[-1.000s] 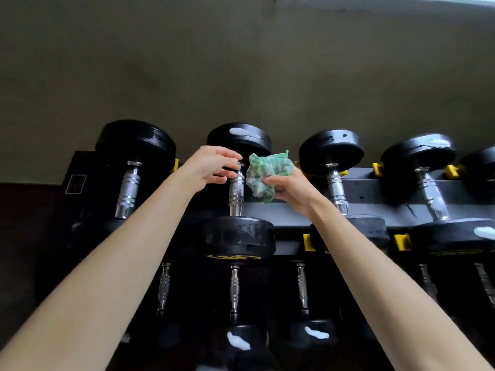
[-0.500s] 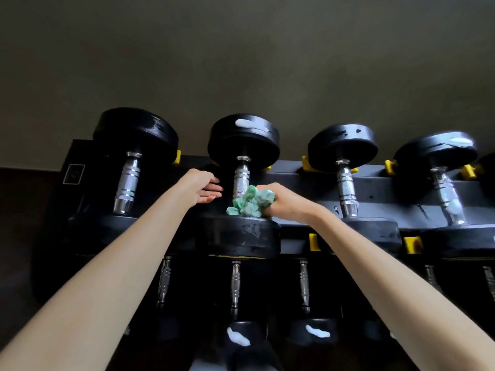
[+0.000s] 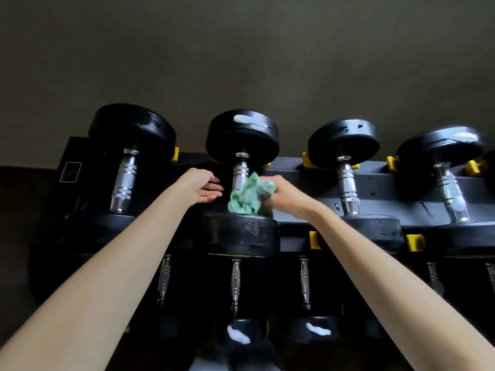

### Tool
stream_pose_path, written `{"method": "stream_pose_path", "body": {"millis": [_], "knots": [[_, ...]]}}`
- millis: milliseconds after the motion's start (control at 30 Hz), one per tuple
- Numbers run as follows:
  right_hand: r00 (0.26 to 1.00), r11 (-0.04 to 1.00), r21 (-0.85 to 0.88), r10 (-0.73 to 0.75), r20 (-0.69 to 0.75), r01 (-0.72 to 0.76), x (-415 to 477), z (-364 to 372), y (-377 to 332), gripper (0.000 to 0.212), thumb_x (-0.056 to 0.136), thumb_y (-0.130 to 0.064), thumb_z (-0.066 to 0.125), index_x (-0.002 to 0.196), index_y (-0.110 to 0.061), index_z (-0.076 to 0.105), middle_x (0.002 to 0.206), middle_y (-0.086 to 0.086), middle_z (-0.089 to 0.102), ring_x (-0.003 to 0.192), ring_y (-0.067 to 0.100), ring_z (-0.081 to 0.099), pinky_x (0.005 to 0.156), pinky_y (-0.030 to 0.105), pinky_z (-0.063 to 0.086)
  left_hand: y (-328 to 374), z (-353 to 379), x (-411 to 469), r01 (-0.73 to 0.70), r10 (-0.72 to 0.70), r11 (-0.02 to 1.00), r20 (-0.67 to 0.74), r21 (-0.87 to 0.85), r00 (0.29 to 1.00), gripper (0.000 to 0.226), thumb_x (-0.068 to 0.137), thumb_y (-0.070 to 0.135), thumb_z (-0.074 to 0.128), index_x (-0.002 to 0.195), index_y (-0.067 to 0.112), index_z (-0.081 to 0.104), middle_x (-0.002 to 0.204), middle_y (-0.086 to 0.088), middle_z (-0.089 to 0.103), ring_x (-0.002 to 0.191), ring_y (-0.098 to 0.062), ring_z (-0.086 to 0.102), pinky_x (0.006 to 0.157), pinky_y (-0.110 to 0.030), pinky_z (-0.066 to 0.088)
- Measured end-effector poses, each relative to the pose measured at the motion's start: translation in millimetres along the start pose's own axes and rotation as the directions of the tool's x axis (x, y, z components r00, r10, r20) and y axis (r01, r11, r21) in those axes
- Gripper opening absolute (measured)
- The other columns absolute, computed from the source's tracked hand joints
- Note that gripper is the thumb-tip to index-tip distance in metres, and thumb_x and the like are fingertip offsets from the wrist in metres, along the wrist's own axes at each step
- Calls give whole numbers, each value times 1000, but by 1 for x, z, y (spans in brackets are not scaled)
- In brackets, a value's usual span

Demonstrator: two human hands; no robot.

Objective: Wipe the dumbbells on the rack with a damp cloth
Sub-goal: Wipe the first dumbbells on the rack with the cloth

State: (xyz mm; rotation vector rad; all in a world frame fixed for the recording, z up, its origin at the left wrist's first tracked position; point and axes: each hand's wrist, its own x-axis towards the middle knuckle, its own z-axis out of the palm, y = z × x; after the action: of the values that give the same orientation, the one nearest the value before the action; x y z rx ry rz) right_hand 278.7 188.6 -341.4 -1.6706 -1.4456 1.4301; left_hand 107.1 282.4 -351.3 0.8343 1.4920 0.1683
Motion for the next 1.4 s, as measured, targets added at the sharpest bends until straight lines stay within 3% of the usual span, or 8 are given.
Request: {"method": "stream_pose_path", "body": {"millis": [167, 433, 600, 700, 833, 1000, 1133, 1400], "knots": [[979, 951, 248, 158, 125, -185, -5, -8, 10, 34, 82, 17, 48, 90, -15, 57, 87, 6, 62, 78, 15, 57, 68, 24, 47, 2, 7, -3, 0, 0, 1000, 27, 16, 1000, 32, 97, 8, 36, 123, -2, 53, 97, -14, 61, 67, -18, 58, 53, -22, 45], [936, 980, 120, 108, 335, -156, -2, -8, -17, 29, 79, 18, 46, 81, -8, 58, 69, -6, 61, 56, -2, 55, 53, 11, 42, 0, 10, -2, 25, -25, 1000, 17, 8, 1000, 32, 97, 8, 36, 121, -1, 54, 81, -10, 60, 69, -18, 58, 57, -24, 45], [926, 952, 196, 160, 341, -237, -7, -27, -21, 21, 62, 5, 62, 80, -6, 58, 79, 2, 64, 71, 15, 60, 59, 18, 45, 5, 12, -7, 4, -4, 1000, 25, 3, 1000, 32, 97, 6, 36, 121, -2, 53, 81, -11, 60, 70, -19, 58, 59, -24, 46], [905, 845, 359, 295, 306, -397, -12, -36, -12, 57, 39, -9, 63, 95, -7, 51, 90, 15, 52, 71, 27, 51, 58, 26, 39, 11, 11, -9, -10, 10, 1000, 22, -3, 1000, 32, 97, 6, 35, 121, -3, 53, 80, -11, 60, 69, -19, 58, 58, -24, 45], [924, 607, 698, 288, 253, -380, -21, -34, -1, 41, 62, -5, 48, 101, -3, 58, 88, 12, 67, 70, 23, 65, 61, 32, 55, 16, 7, -9, -15, 15, 1000, 16, -9, 1000, 33, 97, 5, 33, 122, -2, 53, 83, -12, 61, 70, -19, 58, 58, -24, 45], [795, 446, 822, 606, 13, -354, 11, -15, 26, 34, 90, 5, 41, 122, -3, 48, 98, 15, 59, 81, 25, 60, 65, 40, 49, 13, 2, -11, -24, 24, 999, 5, -29, 1000, 33, 98, 5, 32, 123, -3, 52, 89, -13, 62, 69, -19, 57, 61, -23, 45], [827, 380, 872, 561, 47, -308, 35, 9, 17, 26, 95, 6, 39, 116, -4, 48, 95, 13, 59, 81, 23, 58, 86, 40, 44, 7, -4, -6, -27, 27, 999, -8, -39, 1000, 34, 98, 5, 31, 124, -4, 52, 100, -16, 63, 68, -19, 56, 61, -23, 44], [829, 558, 642, 506, 238, -525, 8, 2, 25, 27, 90, 13, 38, 95, -2, 60, 79, 7, 72, 67, 16, 69, 64, 27, 58, 3, -7, 4, -66, 60, 997, -117, -49, 991, 29, 95, 3, 34, 76, 8, 55, 70, -5, 48, 56, -12, 42, 33, -10, 41]]}}
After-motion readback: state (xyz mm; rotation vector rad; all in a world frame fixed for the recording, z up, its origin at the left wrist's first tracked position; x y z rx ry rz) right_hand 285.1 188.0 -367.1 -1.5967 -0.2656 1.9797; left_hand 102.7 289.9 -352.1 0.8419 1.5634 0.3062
